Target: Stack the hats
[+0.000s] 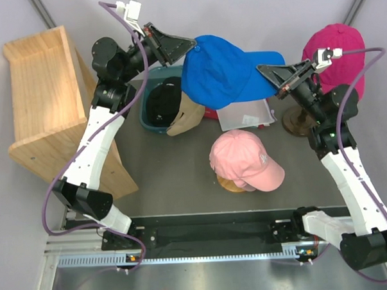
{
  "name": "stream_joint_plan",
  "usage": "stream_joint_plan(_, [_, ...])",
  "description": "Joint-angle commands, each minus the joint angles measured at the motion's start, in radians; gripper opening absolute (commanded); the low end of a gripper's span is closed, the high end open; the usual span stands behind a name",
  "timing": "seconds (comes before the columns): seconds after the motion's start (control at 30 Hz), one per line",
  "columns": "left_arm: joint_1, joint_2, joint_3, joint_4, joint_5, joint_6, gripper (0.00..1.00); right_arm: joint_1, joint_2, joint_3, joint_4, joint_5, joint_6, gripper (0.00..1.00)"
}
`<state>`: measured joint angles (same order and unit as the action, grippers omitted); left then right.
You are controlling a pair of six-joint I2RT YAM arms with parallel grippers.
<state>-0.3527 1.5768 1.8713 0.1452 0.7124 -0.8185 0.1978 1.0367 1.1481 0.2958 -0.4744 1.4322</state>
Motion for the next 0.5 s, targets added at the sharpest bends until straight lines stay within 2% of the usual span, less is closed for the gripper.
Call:
stream_joint_plan(0.0, [0.029, -0.024, 0.05, -0.221, -0.08, 0.132, 0.65, -0.024, -0.009, 0.094, -0.112, 0.023, -0.107, 0.0])
stream_joint_plan(0.03, [0.044, -0.024, 0.066, -0.284, -0.153, 0.162, 0.78, -0.032, -0.009, 0.122, -0.142, 0.034, -0.131, 0.0])
stream_joint_plan(0.07, [0.049, -0.026, 0.081, -0.338, -0.21, 0.194, 0.85, -0.04, -0.007, 0.148, -0.217, 0.045, -0.154, 0.0])
stream_joint_plan(0.1, [0.054, -0.029, 0.1, -0.413, -0.252, 0.256, 0.96, -0.056, -0.006, 0.198, -0.249, 0.063, -0.202, 0.0])
stream_joint_plan(0.2, [0.066, -0.035, 0.114, -0.461, -0.344, 0.326, 0.99, -0.089, 0.005, 0.264, -0.343, 0.082, -0.255, 0.0])
stream_joint_plan(0.47, [0.072, -0.011, 0.108, -0.452, -0.327, 0.312, 0.99, -0.119, 0.114, 0.386, -0.331, 0.123, -0.351, 0.0])
